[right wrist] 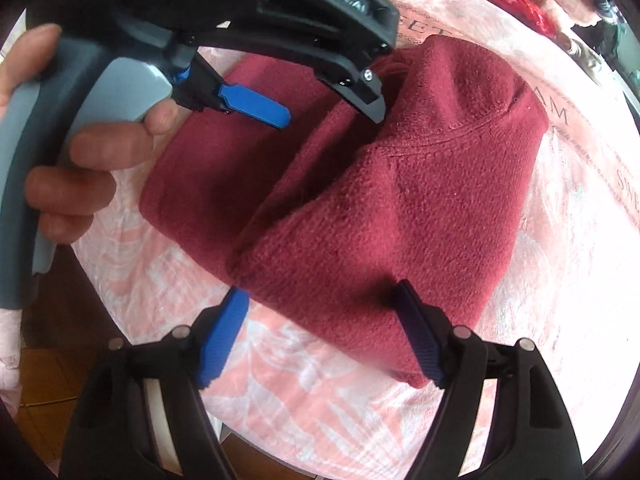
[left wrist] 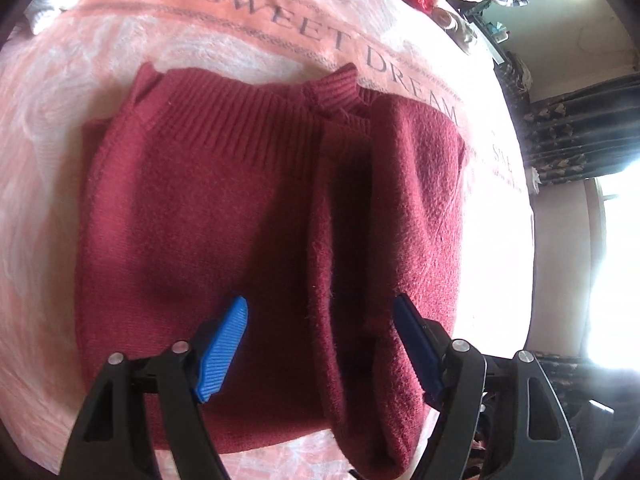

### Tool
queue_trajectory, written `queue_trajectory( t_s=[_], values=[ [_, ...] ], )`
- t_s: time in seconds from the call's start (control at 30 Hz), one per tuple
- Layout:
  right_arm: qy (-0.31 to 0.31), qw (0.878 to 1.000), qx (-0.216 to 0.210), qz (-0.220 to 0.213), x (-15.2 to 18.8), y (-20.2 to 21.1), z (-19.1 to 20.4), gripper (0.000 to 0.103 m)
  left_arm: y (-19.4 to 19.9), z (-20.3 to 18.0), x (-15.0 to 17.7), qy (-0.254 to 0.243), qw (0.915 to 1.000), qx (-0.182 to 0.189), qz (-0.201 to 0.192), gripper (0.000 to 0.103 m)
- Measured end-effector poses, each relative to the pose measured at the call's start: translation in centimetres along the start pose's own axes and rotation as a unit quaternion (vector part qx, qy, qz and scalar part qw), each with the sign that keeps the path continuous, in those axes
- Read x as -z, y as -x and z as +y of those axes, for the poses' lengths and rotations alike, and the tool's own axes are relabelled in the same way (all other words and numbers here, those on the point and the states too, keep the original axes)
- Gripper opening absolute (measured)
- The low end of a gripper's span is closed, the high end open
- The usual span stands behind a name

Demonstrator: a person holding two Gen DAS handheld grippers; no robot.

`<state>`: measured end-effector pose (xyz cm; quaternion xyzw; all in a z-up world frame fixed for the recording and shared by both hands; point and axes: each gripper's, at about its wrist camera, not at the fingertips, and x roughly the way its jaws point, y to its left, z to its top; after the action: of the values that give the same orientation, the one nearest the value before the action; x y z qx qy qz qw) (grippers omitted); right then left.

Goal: Fold small clothes

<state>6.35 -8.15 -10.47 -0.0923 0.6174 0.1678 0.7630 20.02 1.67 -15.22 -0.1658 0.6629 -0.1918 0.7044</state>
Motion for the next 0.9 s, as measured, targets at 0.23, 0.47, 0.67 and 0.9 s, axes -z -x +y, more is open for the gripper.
queue_trajectory(
  t_s=[0.23,0.47,0.67,0.9],
  values=[
    [-0.053,0.997,-0.063,-0.009,0.7,0.1,-3.5,0.009,-2.2,-1.6,-1.4,0.005,0.9993,0.03,0.023,0.075],
    [-0.055,0.994,-0.086,-0.027,1.4,2.0,-4.7,0.008,-3.9,-3.2,-3.5,0.008,0.9991,0.03,0.03,0.075],
    [-0.052,0.993,-0.1,-0.034,1.6,3.3,-5.8,0.008,-5.0,-4.8,-5.7,-0.003,0.9989,0.02,0.042,0.055],
    [-0.051,0.992,-0.11,-0.043,1.9,4.0,-6.3,0.008,-5.7,-5.0,-6.4,0.011,0.9985,0.037,0.039,0.016]
  ],
)
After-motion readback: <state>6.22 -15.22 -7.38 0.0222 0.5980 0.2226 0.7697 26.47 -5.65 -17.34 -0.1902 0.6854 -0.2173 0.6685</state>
